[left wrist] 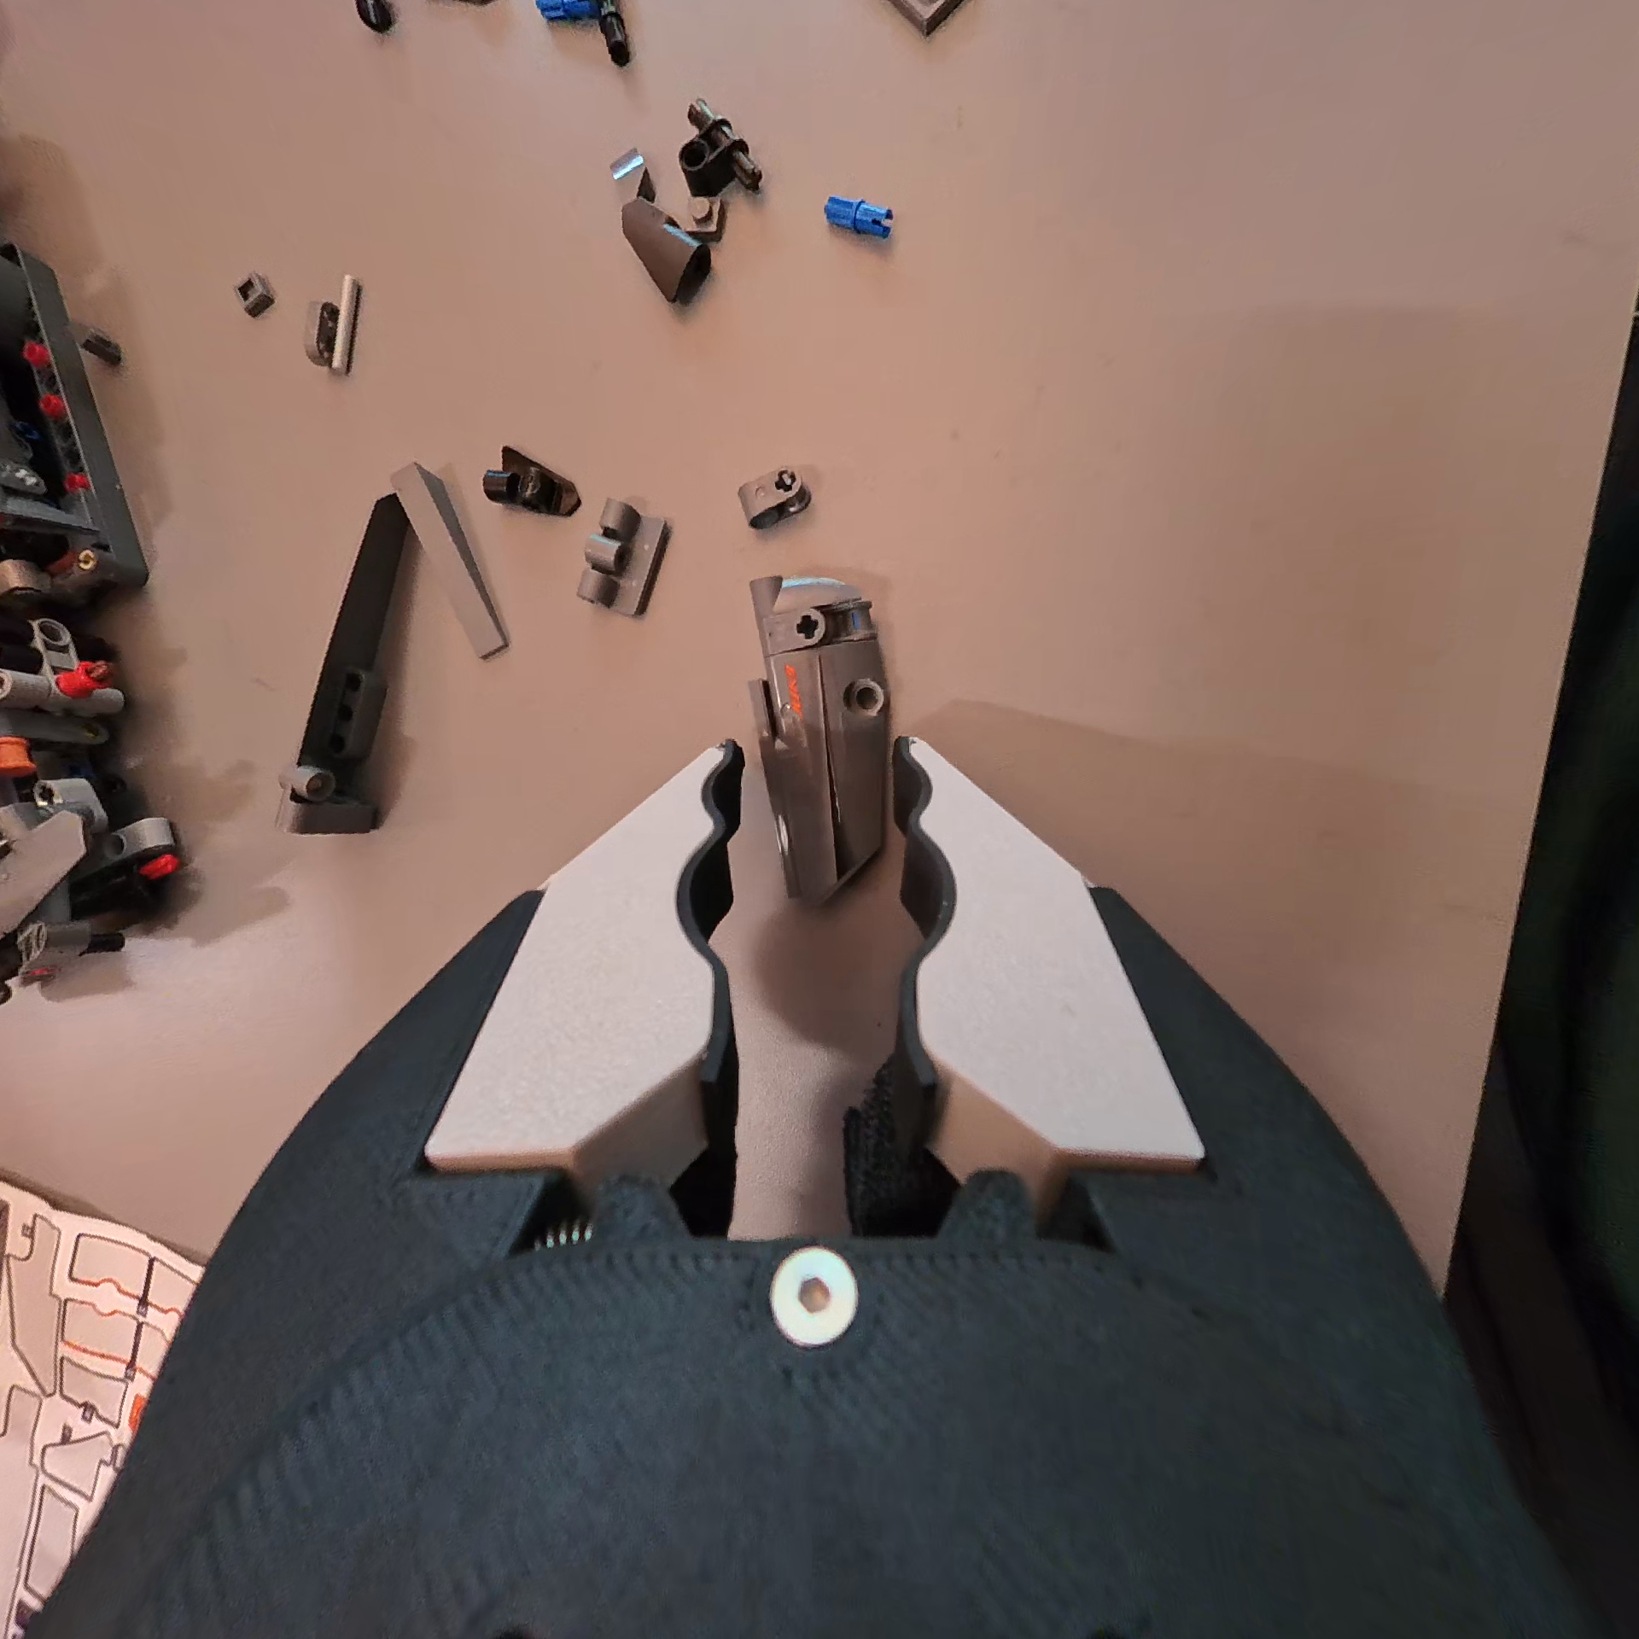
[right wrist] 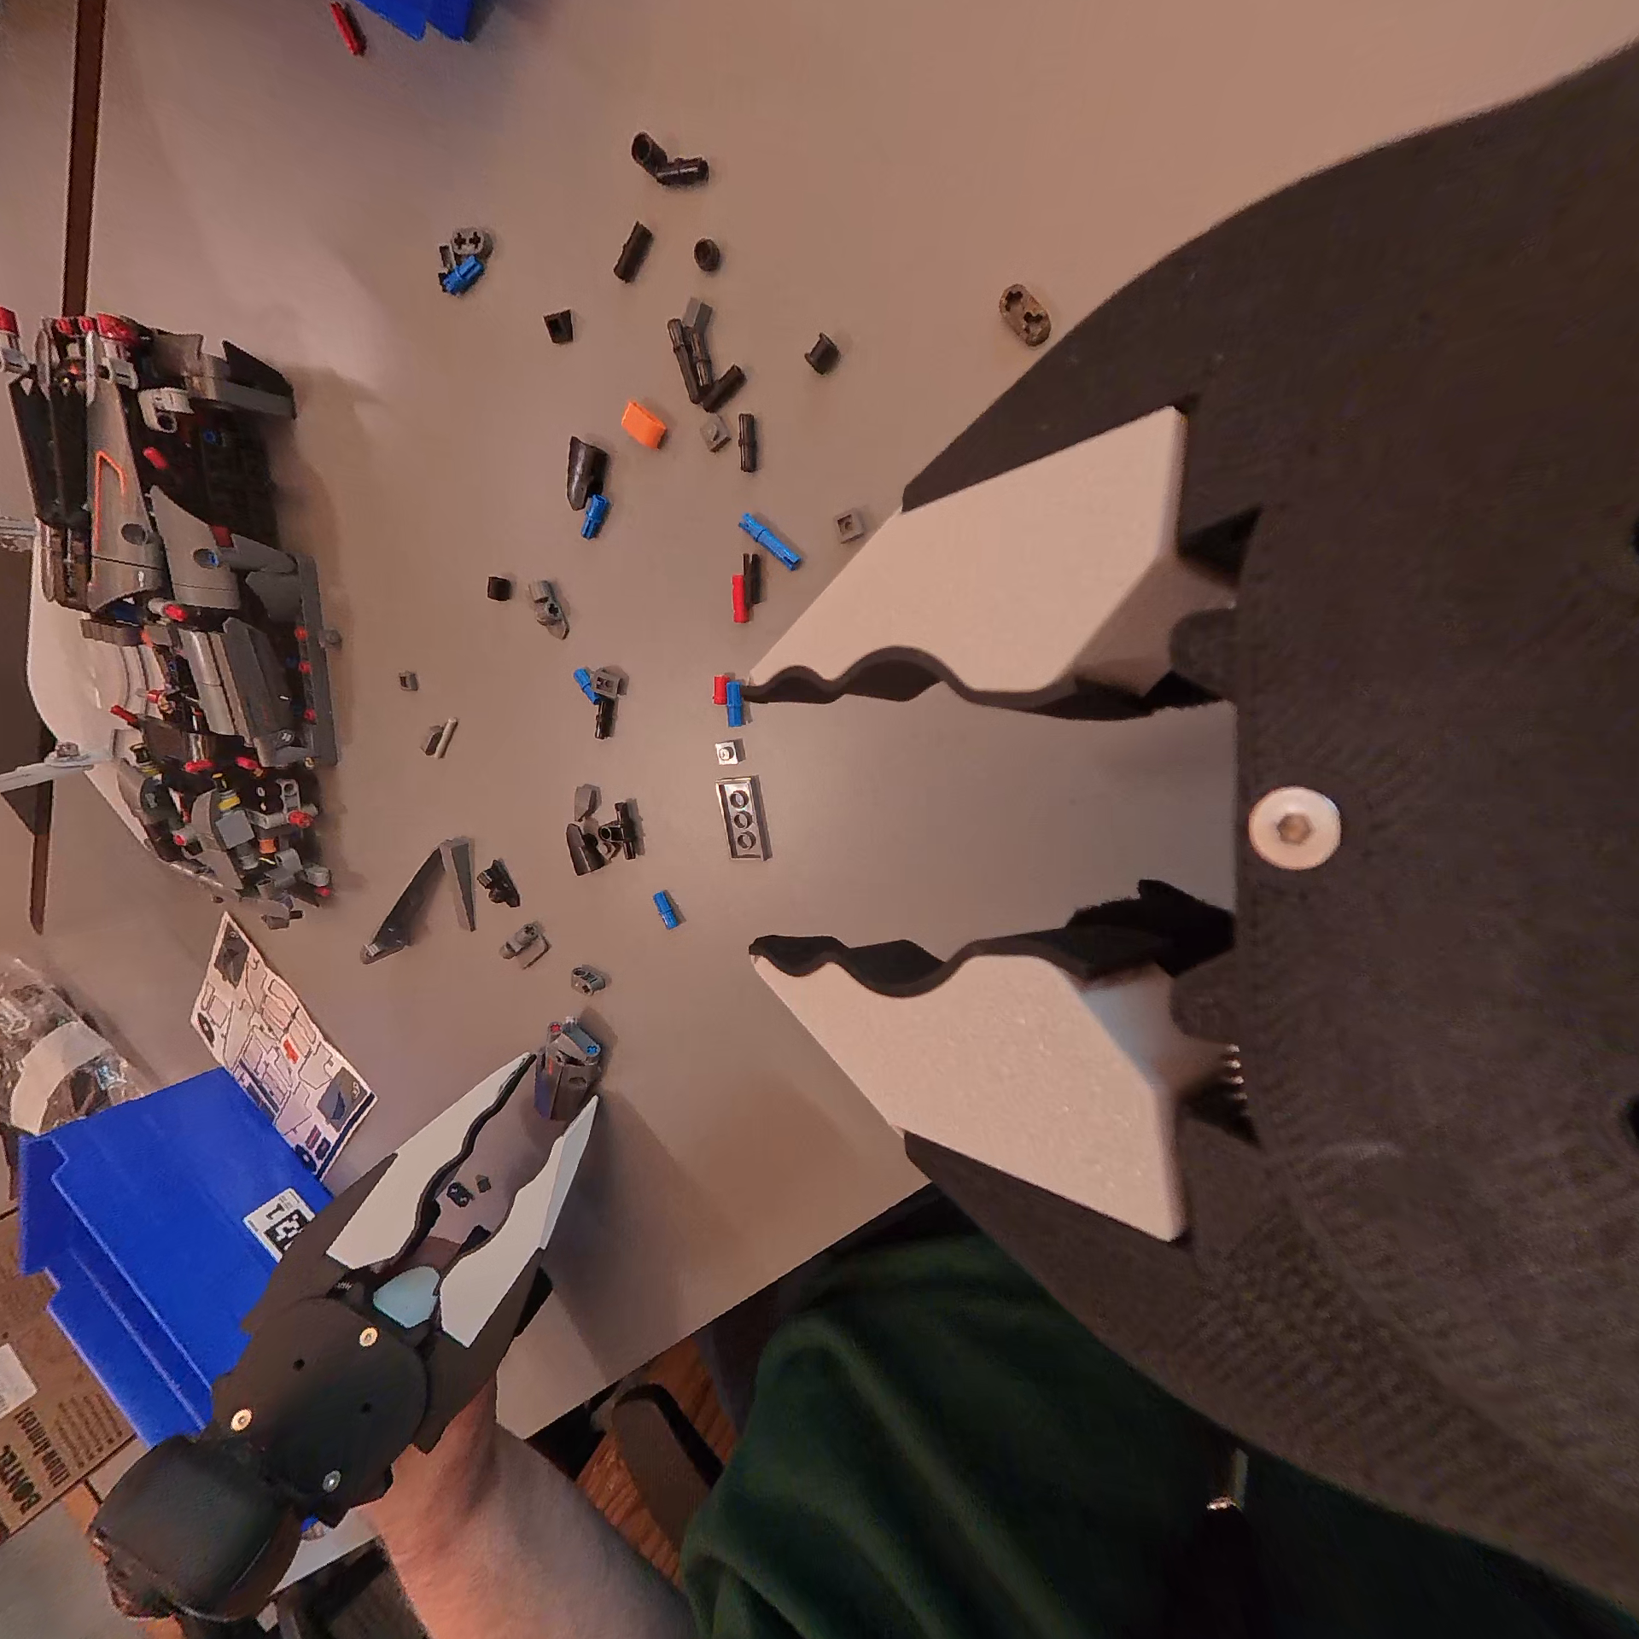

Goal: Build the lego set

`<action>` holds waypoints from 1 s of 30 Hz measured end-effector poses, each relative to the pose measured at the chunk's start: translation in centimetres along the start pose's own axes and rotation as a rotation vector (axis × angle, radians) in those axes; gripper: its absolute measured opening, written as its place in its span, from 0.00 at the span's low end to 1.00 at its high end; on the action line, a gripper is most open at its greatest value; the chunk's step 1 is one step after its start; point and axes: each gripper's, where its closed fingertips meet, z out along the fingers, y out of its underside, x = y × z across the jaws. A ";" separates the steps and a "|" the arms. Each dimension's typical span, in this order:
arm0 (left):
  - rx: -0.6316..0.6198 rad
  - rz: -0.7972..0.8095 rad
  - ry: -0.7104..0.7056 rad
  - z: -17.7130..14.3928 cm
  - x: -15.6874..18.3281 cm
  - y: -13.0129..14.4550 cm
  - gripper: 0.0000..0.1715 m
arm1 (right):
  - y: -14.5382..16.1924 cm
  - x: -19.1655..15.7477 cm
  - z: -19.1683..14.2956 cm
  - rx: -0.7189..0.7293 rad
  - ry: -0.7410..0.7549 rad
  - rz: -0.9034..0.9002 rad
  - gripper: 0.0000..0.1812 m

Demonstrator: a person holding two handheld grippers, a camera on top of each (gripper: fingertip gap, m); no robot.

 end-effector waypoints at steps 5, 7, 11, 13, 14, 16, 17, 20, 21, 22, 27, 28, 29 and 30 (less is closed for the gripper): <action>0.000 0.008 0.001 0.0 -0.1 -0.3 0.19 | 0.0 0.0 0.0 -0.002 0.000 0.001 0.28; 0.002 0.013 0.001 0.0 -0.1 -0.5 0.19 | 0.1 0.1 0.0 -0.002 0.001 0.001 0.28; -0.004 0.013 0.001 0.0 -0.3 -0.7 0.19 | 0.1 0.1 -0.1 -0.001 0.000 0.005 0.28; -0.012 0.012 0.006 0.2 -0.3 -0.5 0.18 | 0.1 0.2 -0.1 -0.001 -0.001 0.006 0.28; -0.019 0.012 0.009 0.3 -0.2 -0.4 0.17 | 0.1 0.2 -0.1 -0.002 -0.001 0.006 0.28; -0.019 0.012 0.014 0.4 -0.1 -0.3 0.15 | 0.1 0.2 -0.1 -0.002 -0.001 0.006 0.28; -0.020 0.013 0.012 0.4 -0.1 -0.3 0.15 | 0.1 0.2 -0.1 -0.002 -0.001 0.007 0.28; -0.019 0.021 0.001 0.4 -0.2 -0.3 0.15 | 0.2 0.2 -0.1 -0.003 -0.002 0.008 0.28; -0.017 0.029 -0.010 0.3 -0.3 -0.3 0.15 | 0.2 0.2 -0.1 -0.004 -0.002 0.008 0.28; -0.012 0.044 -0.031 0.2 -0.4 -0.4 0.15 | 0.2 0.2 -0.1 -0.005 -0.002 0.007 0.28; 0.036 0.115 -0.129 -0.8 -1.2 -1.7 0.15 | 0.2 0.3 -0.2 -0.005 -0.001 0.008 0.28; 0.036 0.117 -0.125 -0.8 -1.1 -1.7 0.15 | 0.2 0.3 -0.2 -0.005 -0.001 0.008 0.28; 0.037 0.118 -0.125 -0.8 -1.1 -1.7 0.15 | 0.2 0.3 -0.2 -0.006 -0.002 0.007 0.28; 0.042 0.121 -0.126 -0.8 -1.1 -1.7 0.15 | 0.3 0.2 -0.2 -0.006 -0.001 0.006 0.28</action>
